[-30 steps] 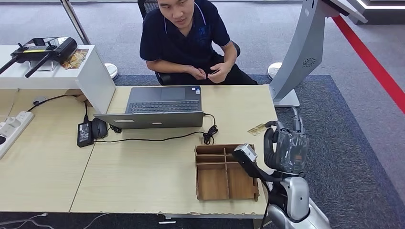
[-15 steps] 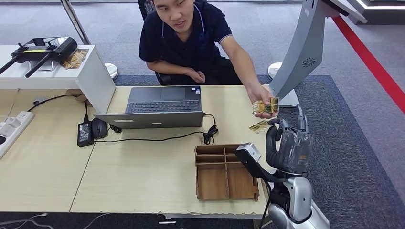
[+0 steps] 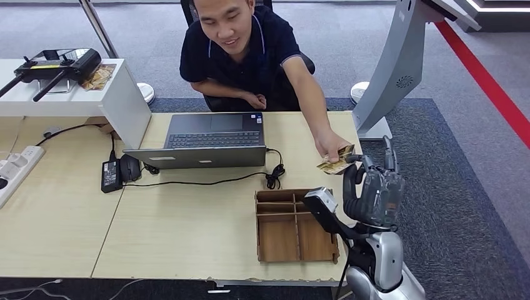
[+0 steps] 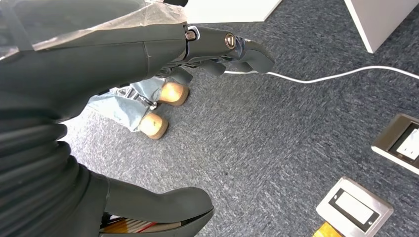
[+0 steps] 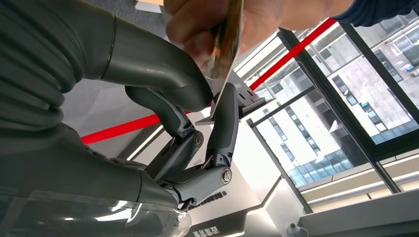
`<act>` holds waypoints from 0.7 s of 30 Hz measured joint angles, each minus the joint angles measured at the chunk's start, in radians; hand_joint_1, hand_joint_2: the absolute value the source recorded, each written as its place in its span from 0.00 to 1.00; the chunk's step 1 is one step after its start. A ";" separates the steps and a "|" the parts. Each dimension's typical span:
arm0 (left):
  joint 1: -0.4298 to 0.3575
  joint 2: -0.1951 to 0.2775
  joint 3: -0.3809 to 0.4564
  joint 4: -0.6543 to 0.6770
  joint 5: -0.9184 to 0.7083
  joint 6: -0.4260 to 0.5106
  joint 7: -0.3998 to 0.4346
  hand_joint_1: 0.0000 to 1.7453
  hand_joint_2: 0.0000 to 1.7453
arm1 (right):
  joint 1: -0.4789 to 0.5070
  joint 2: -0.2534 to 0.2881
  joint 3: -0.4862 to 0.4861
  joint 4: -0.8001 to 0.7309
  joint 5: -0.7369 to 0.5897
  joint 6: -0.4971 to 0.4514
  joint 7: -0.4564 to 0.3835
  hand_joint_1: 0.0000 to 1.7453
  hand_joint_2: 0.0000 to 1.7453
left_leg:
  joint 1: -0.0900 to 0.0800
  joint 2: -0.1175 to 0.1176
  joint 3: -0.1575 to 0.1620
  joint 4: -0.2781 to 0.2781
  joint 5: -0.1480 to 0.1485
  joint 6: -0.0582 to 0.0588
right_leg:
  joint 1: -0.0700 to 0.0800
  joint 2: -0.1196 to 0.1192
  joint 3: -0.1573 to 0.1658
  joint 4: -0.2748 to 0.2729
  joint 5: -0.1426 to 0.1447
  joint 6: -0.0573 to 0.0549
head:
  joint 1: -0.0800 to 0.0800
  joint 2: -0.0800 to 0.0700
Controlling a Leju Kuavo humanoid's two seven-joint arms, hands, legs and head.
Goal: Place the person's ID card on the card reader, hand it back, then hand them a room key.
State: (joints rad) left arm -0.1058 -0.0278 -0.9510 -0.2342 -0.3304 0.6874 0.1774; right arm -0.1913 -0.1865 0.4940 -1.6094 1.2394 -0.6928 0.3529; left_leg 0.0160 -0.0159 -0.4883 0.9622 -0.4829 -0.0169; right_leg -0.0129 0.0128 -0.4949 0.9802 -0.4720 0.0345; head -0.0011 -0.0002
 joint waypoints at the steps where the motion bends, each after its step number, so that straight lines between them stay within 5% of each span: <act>1: 0.000 0.000 0.000 0.000 0.000 0.000 0.000 0.00 1.00 | 0.000 0.001 0.000 0.000 0.000 0.000 0.000 1.00 1.00 | 0.000 0.000 0.000 0.000 0.000 0.000 | 0.000 0.000 0.000 0.000 0.000 0.000 | 0.000 0.000; 7: 0.001 0.000 0.000 0.000 0.000 0.000 0.000 0.00 1.00 | 0.000 0.007 0.000 0.001 -0.001 0.000 -0.001 0.99 1.00 | 0.000 0.000 0.000 0.000 0.000 0.000 | 0.000 0.000 0.000 0.000 0.000 0.000 | 0.000 0.000; 10: 0.001 0.000 0.000 0.000 -0.001 0.000 0.000 0.00 1.00 | 0.000 0.008 0.000 0.006 -0.002 0.000 -0.001 0.31 1.00 | 0.000 0.000 -0.001 0.000 0.000 0.000 | 0.000 0.000 0.000 0.000 0.000 0.000 | 0.000 0.000; 11: 0.001 0.000 -0.001 0.000 -0.001 0.000 0.000 0.00 1.00 | 0.000 0.008 0.000 0.008 -0.002 0.000 -0.001 0.07 0.75 | 0.000 0.000 -0.001 0.000 0.000 0.000 | 0.000 0.000 -0.001 0.000 0.000 0.000 | 0.000 0.000; 14: 0.000 0.000 -0.001 0.000 -0.003 -0.001 0.000 0.00 1.00 | 0.000 0.008 0.000 0.010 0.003 0.000 -0.001 0.00 0.00 | 0.000 0.000 -0.001 0.000 0.000 0.000 | 0.000 0.000 -0.001 0.000 0.000 0.000 | 0.000 0.000; 21: 0.000 0.000 -0.002 0.000 -0.008 -0.003 0.001 0.00 1.00 | 0.000 0.014 -0.002 0.011 0.028 0.000 -0.001 0.00 0.00 | 0.000 0.000 -0.001 0.000 0.000 0.000 | 0.000 0.000 -0.001 0.000 0.000 0.000 | 0.000 0.000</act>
State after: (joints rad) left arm -0.1061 -0.0278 -0.9529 -0.2342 -0.3388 0.6840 0.1783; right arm -0.1913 -0.1720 0.4917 -1.5988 1.2675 -0.6927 0.3521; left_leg 0.0159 -0.0161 -0.4891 0.9622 -0.4830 -0.0168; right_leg -0.0129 0.0128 -0.4958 0.9801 -0.4721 0.0344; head -0.0011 0.0000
